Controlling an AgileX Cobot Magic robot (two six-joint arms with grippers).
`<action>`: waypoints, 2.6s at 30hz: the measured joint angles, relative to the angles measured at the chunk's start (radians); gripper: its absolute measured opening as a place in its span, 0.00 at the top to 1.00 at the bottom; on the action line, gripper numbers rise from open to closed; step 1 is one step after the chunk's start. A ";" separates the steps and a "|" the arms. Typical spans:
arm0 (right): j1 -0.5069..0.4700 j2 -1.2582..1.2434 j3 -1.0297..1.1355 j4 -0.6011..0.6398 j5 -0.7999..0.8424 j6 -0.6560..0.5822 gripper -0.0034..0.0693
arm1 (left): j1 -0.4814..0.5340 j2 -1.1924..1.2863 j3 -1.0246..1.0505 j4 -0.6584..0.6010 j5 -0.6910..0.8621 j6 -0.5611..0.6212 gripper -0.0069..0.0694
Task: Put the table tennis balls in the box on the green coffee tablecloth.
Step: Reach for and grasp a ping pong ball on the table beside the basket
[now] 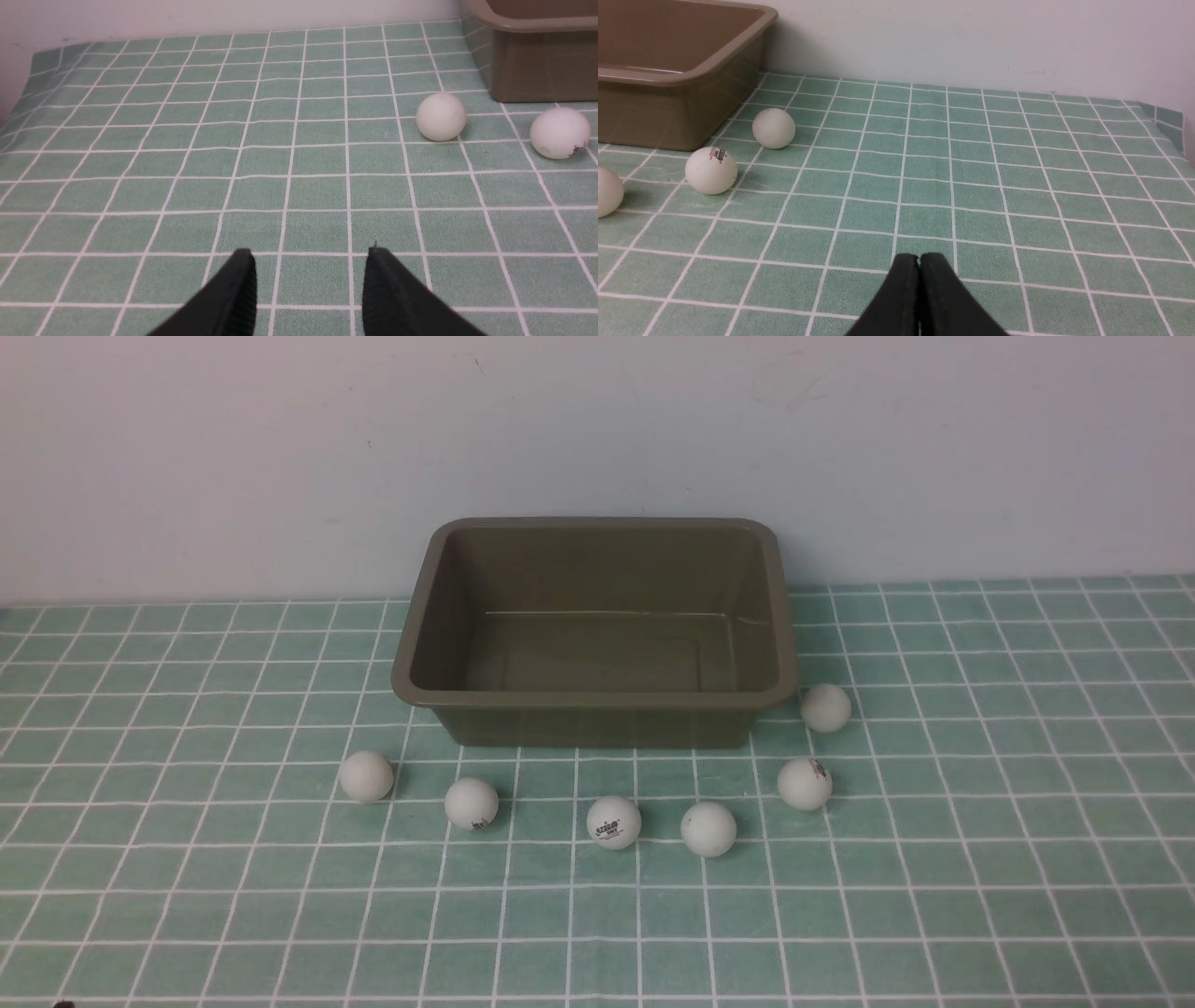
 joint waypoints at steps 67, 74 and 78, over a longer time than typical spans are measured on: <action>0.000 0.000 -0.460 0.239 0.188 0.012 0.97 | 0.000 0.000 0.000 0.000 0.000 0.000 0.53; 0.000 0.000 -0.460 0.254 0.187 0.012 0.97 | 0.000 0.000 0.000 0.000 -0.004 0.000 0.53; 0.000 0.000 -0.460 0.263 0.187 0.012 0.97 | 0.000 0.000 0.002 -0.072 -0.034 0.000 0.53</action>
